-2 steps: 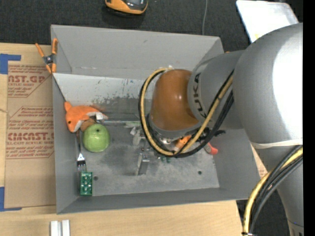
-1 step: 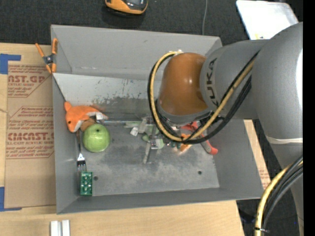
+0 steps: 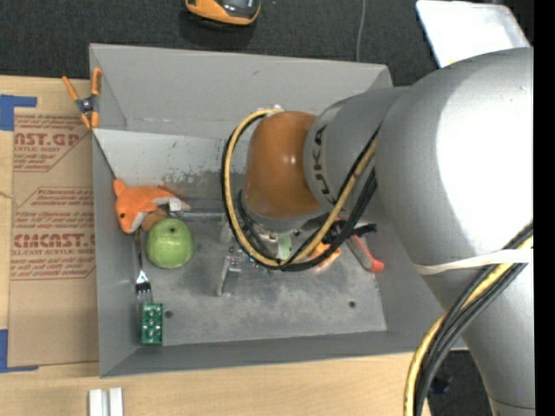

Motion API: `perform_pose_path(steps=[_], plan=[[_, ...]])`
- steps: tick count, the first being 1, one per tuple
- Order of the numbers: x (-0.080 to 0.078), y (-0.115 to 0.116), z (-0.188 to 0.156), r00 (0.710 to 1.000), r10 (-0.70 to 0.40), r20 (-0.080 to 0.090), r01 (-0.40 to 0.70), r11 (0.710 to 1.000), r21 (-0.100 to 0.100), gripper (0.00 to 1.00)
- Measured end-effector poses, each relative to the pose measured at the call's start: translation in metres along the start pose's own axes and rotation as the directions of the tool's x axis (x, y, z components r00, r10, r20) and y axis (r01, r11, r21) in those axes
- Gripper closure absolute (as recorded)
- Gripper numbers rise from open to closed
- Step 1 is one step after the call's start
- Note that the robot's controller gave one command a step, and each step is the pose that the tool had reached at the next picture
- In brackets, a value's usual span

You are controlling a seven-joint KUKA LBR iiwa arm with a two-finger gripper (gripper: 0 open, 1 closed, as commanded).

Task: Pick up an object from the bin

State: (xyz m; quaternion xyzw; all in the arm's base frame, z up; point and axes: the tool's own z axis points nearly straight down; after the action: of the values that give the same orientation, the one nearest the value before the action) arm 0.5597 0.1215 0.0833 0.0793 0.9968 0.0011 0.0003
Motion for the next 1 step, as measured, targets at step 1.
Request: perform_pose_path(steps=[1], plan=[[0.0022, 0.0172, 0.0124, 1.0, 0.02, 0.001, -0.02, 1.0, -0.001, 0.0]])
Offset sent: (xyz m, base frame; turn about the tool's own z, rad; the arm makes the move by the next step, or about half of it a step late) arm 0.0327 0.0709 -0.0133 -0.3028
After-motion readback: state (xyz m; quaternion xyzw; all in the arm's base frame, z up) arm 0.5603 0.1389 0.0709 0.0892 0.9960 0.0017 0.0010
